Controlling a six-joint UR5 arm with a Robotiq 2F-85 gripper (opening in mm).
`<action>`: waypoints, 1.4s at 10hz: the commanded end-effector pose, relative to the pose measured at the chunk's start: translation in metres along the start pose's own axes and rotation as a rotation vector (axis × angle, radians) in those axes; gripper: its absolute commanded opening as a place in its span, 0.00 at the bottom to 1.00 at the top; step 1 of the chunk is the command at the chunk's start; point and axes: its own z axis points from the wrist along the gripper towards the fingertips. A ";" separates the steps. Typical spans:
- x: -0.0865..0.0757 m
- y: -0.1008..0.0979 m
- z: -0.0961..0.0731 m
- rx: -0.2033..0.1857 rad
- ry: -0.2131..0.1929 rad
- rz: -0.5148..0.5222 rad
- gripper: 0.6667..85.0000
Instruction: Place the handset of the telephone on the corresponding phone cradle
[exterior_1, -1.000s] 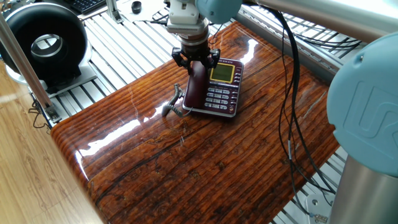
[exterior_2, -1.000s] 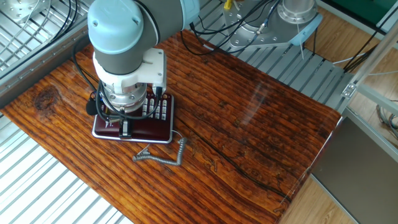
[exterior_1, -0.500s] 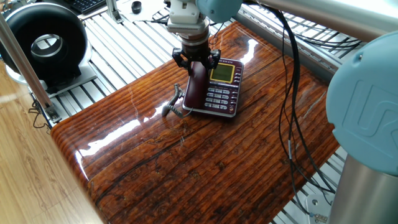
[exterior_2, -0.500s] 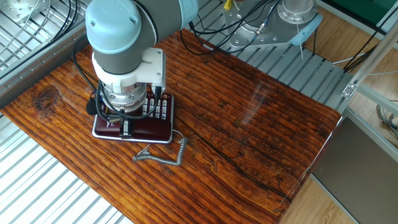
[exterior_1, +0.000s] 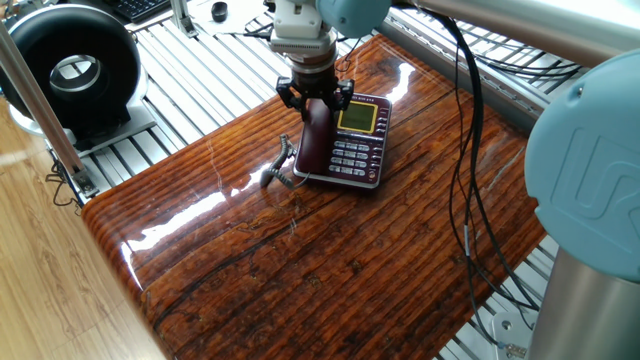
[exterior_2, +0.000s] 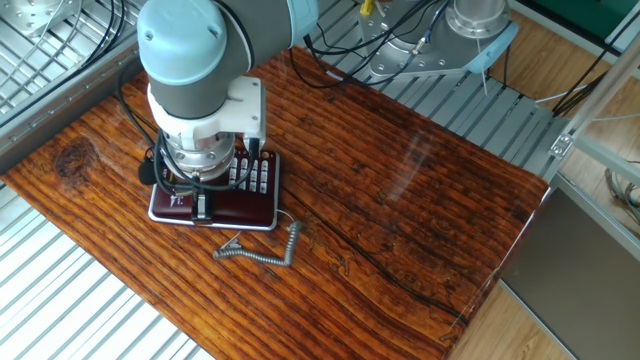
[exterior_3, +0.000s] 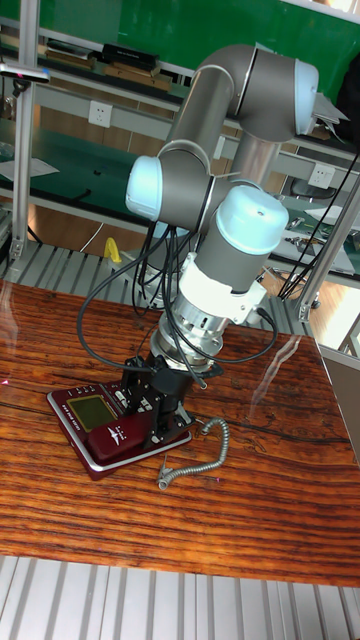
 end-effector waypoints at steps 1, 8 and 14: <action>0.000 0.000 -0.001 0.002 -0.004 0.006 0.28; 0.002 0.001 0.000 0.002 -0.002 0.000 0.40; 0.001 0.000 0.000 0.007 -0.008 -0.004 0.52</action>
